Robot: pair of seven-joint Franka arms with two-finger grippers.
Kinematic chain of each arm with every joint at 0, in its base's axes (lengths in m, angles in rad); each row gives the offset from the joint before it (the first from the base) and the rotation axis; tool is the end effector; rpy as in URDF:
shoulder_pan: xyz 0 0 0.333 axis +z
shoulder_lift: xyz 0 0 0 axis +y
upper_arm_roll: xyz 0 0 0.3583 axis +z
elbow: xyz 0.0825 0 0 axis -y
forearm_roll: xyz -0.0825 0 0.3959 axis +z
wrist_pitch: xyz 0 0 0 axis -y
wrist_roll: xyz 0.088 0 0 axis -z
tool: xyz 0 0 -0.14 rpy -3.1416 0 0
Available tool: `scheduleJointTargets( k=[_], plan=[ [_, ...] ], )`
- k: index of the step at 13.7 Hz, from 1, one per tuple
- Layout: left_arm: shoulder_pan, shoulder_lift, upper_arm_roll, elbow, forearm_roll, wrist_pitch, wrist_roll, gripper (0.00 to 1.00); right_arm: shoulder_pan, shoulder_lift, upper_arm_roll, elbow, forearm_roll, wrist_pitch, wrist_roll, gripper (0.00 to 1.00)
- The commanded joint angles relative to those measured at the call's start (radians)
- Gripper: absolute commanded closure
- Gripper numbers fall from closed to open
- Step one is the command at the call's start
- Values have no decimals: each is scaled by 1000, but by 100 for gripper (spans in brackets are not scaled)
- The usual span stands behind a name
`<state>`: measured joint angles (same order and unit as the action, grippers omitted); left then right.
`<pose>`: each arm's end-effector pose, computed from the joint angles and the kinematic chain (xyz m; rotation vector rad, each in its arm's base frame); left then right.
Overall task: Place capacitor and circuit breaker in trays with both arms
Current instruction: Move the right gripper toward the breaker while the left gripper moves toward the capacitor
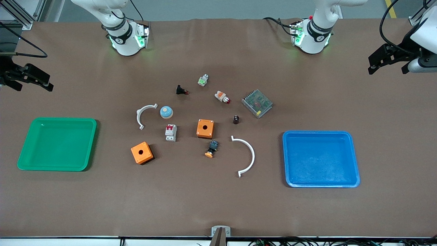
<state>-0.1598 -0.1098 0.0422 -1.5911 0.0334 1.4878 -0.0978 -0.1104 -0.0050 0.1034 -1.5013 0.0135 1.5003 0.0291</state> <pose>0.5158 -0.0545 0.6763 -3.1137 0.0267 -0.0147 0.5579 -0.0018 0.6638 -3.1281 0.0549 -0.0060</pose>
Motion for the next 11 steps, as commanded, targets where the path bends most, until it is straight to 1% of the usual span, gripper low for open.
scheduleJointTargets(
  k=[1,4,5,8,9,11],
  plan=[
    [-3,16,-1,36,20,-24,18,0,-5,7,4,15,-3,-3,3,0],
    [-10,21,-2,37,20,-24,18,0,-3,7,4,15,-3,-3,3,0],
    [-12,42,-4,42,19,-24,26,0,-3,7,4,15,-3,-3,3,0],
    [-20,74,-47,34,11,-12,17,0,1,8,5,15,-1,-6,9,0],
    [-17,94,-62,31,3,11,4,0,6,7,10,12,2,-11,29,0],
    [-20,116,-82,-7,3,99,-13,0,56,8,10,-6,3,-17,108,0]
  ],
)
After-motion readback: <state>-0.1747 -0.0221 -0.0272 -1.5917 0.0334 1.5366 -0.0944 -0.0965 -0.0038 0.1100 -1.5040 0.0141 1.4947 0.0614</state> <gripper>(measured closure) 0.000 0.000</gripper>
